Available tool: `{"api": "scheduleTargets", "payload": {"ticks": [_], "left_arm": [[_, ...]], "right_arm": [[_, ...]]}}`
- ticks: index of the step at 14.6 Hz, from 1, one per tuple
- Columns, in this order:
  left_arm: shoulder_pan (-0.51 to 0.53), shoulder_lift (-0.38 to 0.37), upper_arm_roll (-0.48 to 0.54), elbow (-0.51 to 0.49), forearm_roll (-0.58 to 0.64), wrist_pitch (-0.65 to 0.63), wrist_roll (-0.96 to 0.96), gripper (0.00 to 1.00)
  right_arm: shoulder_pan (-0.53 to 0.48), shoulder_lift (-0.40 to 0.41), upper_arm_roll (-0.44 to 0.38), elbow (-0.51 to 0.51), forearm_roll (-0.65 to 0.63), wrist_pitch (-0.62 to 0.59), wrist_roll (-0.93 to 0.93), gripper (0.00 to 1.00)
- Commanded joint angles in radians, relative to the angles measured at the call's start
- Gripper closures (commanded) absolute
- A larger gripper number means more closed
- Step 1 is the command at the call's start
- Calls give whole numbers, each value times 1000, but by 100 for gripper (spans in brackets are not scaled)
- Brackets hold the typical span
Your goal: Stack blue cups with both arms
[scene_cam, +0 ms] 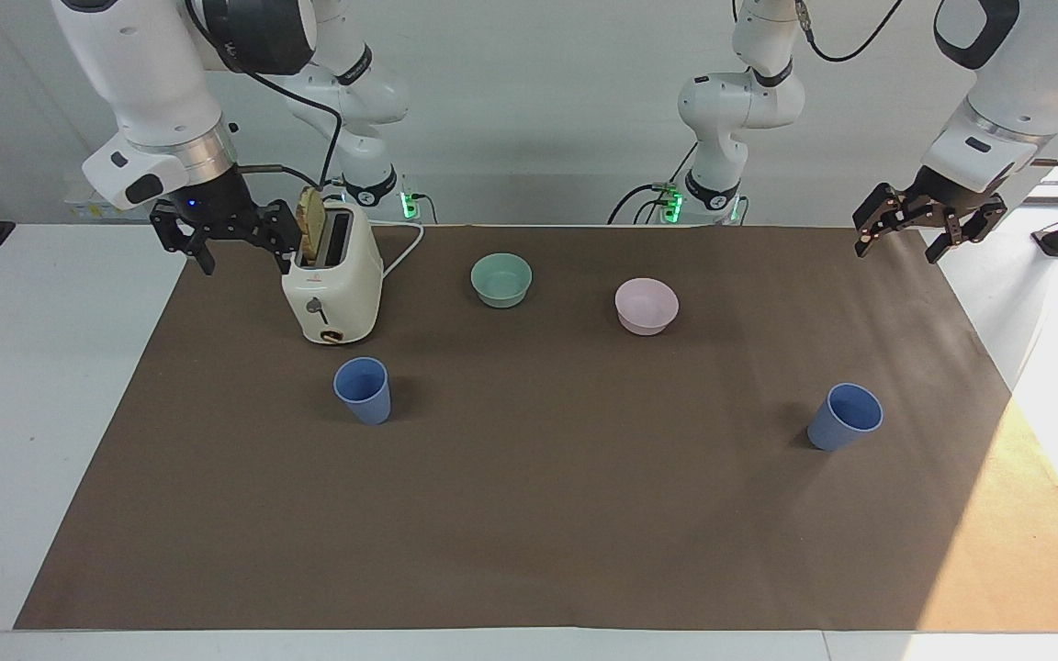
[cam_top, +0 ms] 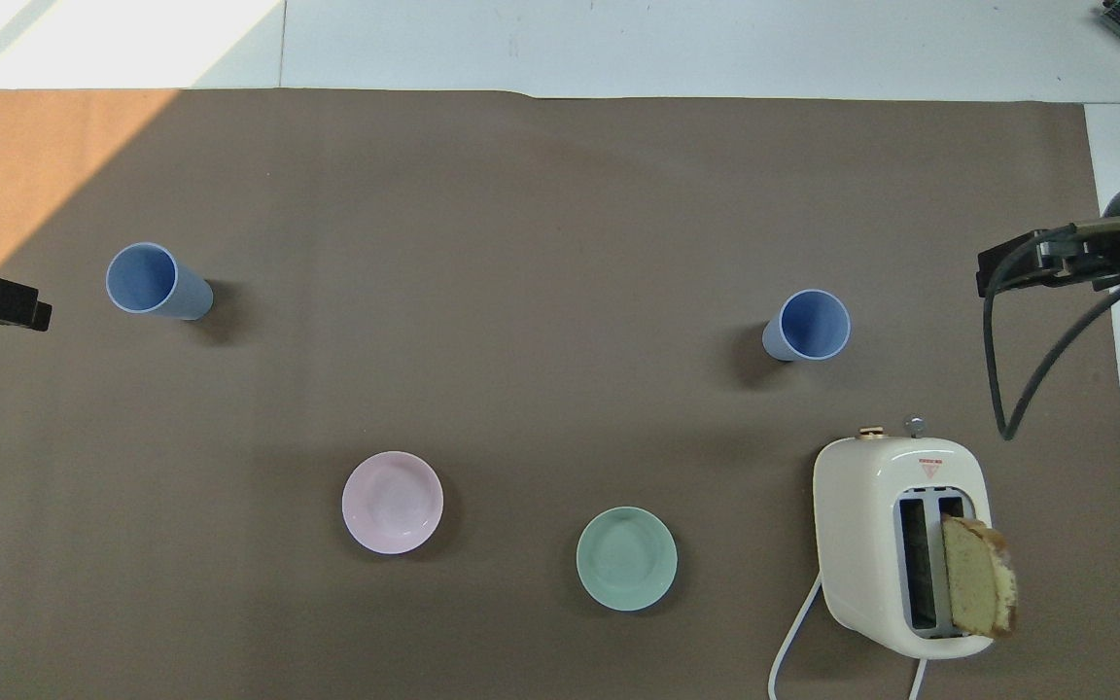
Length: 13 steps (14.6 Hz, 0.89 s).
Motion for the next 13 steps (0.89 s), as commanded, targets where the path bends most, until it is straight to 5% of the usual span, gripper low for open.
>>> {"api": "scheduleTargets", "payload": {"ticks": [1,13], "left_arm": [[-4,-8,2,3,11,-17,-3,0],[-8,-8,3,3,11,-18,-15,0]], "right_arm": [[-6,-15,1,-21,13,16,12,0],[-6,-15,1,-21,13,16,12,0]]}}
